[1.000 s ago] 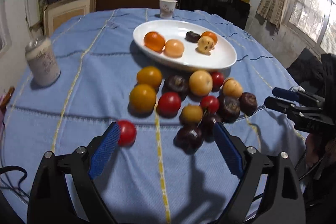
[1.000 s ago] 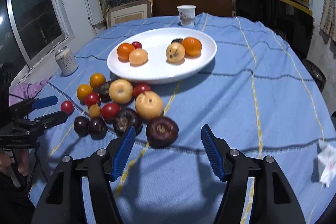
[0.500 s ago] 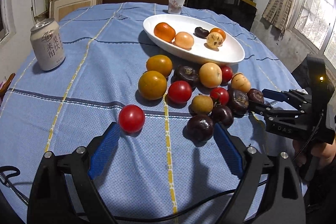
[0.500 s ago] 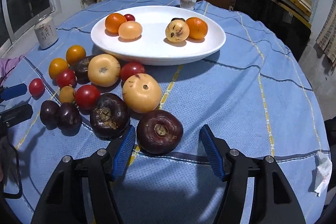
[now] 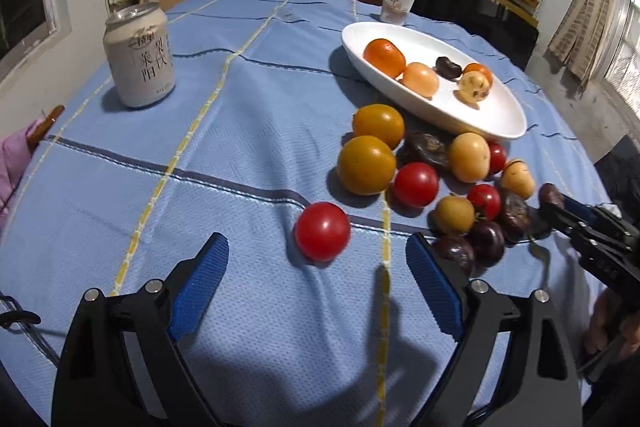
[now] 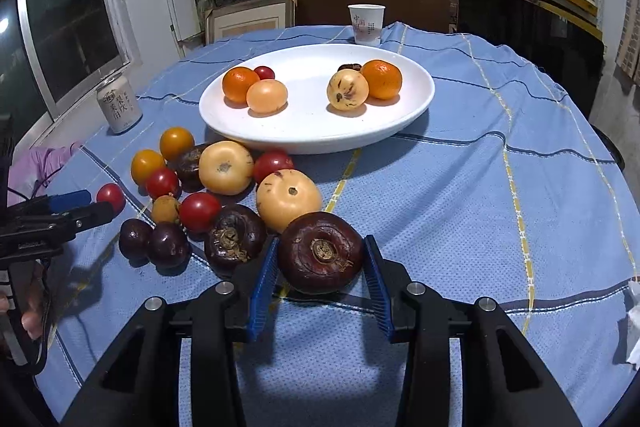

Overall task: Organize fruits
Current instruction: 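Grasp a dark brown fruit with the right tool while the left tool grasps a red tomato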

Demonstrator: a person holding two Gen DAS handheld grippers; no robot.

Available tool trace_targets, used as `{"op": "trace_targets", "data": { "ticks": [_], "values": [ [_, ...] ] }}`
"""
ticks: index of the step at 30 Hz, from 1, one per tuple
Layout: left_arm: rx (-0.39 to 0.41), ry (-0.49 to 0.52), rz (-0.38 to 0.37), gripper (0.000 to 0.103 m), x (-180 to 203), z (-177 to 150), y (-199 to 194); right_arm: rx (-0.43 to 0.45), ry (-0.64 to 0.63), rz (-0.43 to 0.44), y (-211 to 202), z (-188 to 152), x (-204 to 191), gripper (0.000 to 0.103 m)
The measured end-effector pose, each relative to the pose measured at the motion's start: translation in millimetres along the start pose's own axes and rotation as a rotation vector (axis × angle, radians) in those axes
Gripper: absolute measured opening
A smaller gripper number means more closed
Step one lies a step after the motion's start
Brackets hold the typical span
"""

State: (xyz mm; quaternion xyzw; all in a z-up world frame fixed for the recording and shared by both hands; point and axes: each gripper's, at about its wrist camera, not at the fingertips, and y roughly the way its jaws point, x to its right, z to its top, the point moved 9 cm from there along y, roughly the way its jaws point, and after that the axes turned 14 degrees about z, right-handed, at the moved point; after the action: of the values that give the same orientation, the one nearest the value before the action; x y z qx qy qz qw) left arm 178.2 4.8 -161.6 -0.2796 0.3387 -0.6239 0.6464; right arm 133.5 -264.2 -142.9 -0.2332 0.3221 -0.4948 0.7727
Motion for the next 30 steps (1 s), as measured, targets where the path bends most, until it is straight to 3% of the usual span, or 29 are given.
{"op": "trace_targets", "data": {
  "ticks": [3, 4, 5, 6, 12, 20, 30],
  "values": [
    [0.020, 0.023, 0.033, 0.086, 1.5, 4.0, 0.7, -0.002, 0.006, -0.001, 0.3, -0.1, 1.1, 0.043],
    [0.027, 0.031, 0.033, 0.080, 3.0, 5.2, 1.0, -0.004, 0.012, -0.001, 0.8, -0.1, 2.7, 0.043],
    [0.024, 0.045, 0.031, 0.063, 5.5, 5.7, 3.0, -0.005, 0.018, -0.001, 1.0, -0.3, 4.1, 0.043],
    [0.002, 0.059, 0.022, 0.053, 8.7, 3.9, 7.4, -0.004, 0.024, -0.001, 0.6, -0.4, 5.1, 0.043],
    [-0.003, 0.060, 0.009, 0.052, 10.2, 3.0, 9.3, 0.007, 0.016, 0.002, -1.7, 0.2, 3.2, 0.043],
    [0.012, 0.080, 0.002, 0.027, 15.3, 2.6, 7.0, 0.004, 0.025, 0.003, -1.6, -0.4, 4.2, 0.043],
    [0.048, 0.078, 0.007, 0.027, 15.0, 4.9, 0.5, 0.012, 0.026, 0.003, -3.5, 0.2, 4.6, 0.043]
  ]
}}
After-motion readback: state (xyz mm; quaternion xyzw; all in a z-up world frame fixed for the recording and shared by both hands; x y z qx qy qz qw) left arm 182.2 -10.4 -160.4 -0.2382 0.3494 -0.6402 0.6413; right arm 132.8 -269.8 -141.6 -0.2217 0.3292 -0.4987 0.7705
